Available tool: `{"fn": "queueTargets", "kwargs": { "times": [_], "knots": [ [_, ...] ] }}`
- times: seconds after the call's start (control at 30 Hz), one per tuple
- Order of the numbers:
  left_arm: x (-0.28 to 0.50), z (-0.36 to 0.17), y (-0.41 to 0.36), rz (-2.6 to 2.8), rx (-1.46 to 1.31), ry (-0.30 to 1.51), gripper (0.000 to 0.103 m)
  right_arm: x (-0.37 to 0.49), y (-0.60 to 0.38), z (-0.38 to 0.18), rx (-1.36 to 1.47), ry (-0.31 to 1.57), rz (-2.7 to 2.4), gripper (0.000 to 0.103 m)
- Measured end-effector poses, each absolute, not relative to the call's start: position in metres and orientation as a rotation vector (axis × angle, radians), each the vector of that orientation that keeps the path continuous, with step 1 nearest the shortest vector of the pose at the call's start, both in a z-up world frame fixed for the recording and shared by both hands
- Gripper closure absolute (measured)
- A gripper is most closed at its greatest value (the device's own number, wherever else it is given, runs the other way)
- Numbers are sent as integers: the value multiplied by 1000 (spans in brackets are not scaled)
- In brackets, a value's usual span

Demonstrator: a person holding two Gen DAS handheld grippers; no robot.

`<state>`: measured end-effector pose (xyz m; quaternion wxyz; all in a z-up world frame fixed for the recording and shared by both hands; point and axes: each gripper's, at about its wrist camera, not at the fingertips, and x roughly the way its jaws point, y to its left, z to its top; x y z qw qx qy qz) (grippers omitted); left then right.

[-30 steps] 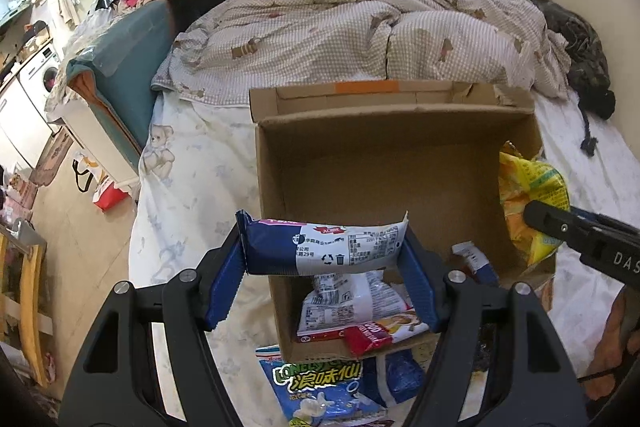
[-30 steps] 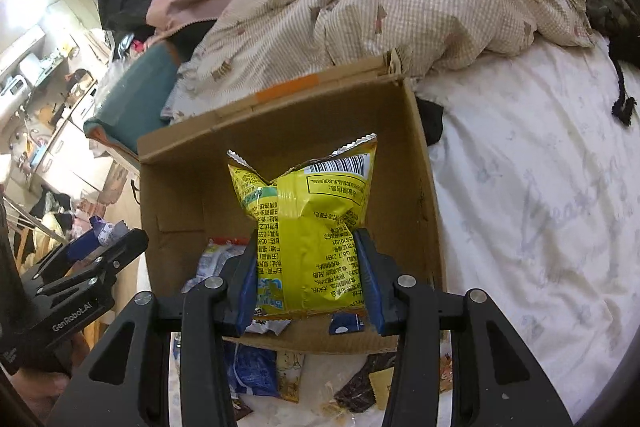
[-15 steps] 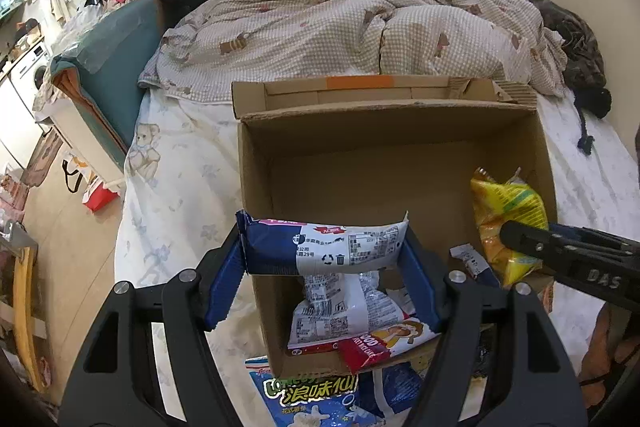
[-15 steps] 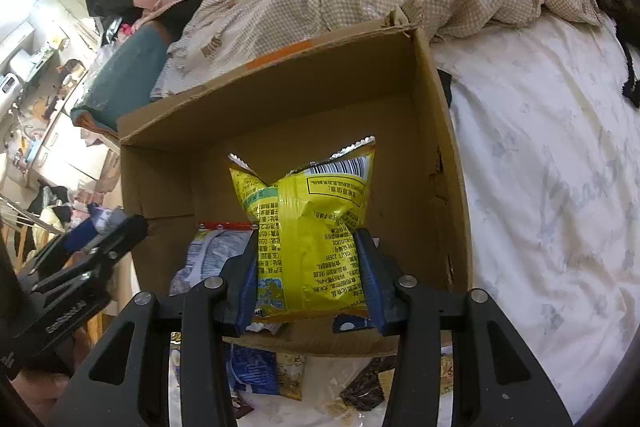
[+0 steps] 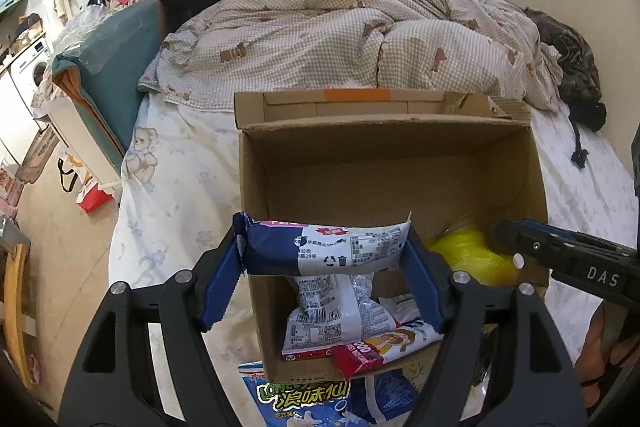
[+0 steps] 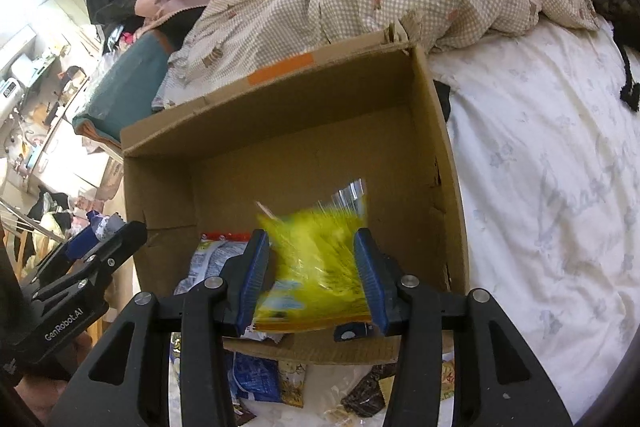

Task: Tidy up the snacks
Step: 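Open both tools to drop the bar and yellow bag into the box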

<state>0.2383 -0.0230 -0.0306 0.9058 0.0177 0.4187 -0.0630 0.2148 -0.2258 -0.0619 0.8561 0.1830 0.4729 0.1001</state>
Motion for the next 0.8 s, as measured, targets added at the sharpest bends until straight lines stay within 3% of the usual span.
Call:
{"fn": "queueTargets", "kwargs": {
  "times": [0.17,0.23,0.3,0.73,0.8],
  "knots": [
    [238,-29,-21,-133,18,866,20,214,-226,-59,397,983,219,55],
    [239,-28,-20,-131,15,866,16,215,-227,-60,404,994,214,46],
    [239,-28,-19,-130,3,865,15,216,-230,-62,425,998,206,29],
    [232,-23,-8,-137,-70,846,15,214,-230,-57,432,993,229,29],
    [228,-19,-4,-136,-88,839,7,212,-231,-53,431,982,228,29]
  ]
}}
